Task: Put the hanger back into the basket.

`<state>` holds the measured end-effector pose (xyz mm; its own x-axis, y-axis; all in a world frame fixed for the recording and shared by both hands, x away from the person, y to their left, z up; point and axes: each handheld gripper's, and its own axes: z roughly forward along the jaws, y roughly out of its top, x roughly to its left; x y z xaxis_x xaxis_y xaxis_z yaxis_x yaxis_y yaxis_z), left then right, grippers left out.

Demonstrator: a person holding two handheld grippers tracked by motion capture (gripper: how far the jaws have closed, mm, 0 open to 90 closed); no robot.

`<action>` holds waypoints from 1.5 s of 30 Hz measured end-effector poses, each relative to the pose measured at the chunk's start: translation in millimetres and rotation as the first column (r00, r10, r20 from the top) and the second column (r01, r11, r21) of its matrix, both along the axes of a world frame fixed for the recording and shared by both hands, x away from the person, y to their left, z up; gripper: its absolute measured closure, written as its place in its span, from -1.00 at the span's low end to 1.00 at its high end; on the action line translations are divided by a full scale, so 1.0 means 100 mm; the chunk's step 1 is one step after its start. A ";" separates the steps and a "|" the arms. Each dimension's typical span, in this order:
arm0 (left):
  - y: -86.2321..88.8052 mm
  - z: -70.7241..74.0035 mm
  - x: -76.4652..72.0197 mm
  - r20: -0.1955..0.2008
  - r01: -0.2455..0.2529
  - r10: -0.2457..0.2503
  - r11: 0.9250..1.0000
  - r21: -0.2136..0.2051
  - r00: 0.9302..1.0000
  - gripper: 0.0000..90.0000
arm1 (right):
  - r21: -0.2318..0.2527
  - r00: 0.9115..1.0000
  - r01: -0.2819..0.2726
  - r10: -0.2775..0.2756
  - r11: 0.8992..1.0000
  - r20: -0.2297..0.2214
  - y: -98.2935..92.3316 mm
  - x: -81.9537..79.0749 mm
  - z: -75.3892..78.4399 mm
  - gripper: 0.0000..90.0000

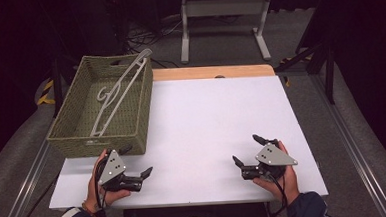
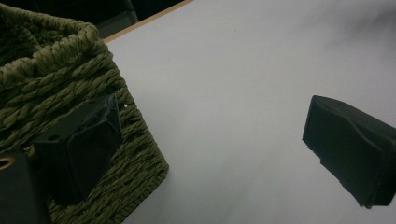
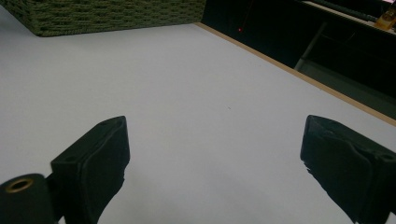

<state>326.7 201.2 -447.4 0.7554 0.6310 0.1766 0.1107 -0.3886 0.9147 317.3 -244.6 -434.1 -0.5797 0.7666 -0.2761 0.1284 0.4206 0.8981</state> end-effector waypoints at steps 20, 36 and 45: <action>-0.01 0.00 -0.01 0.008 0.011 -0.011 1.000 0.003 1.000 -0.90 | 0.002 1.000 0.001 -0.001 1.000 0.006 -0.01 -0.03 0.02 -0.80; -0.02 0.00 -0.01 0.009 0.012 -0.012 1.000 -0.002 1.000 -0.89 | 0.008 1.000 -0.001 0.001 1.000 0.008 -0.02 -0.03 0.02 -0.80; -0.03 -0.01 0.00 0.000 0.017 -0.017 1.000 0.003 1.000 -0.89 | 0.009 1.000 -0.001 0.001 1.000 0.005 -0.03 -0.03 0.02 -0.80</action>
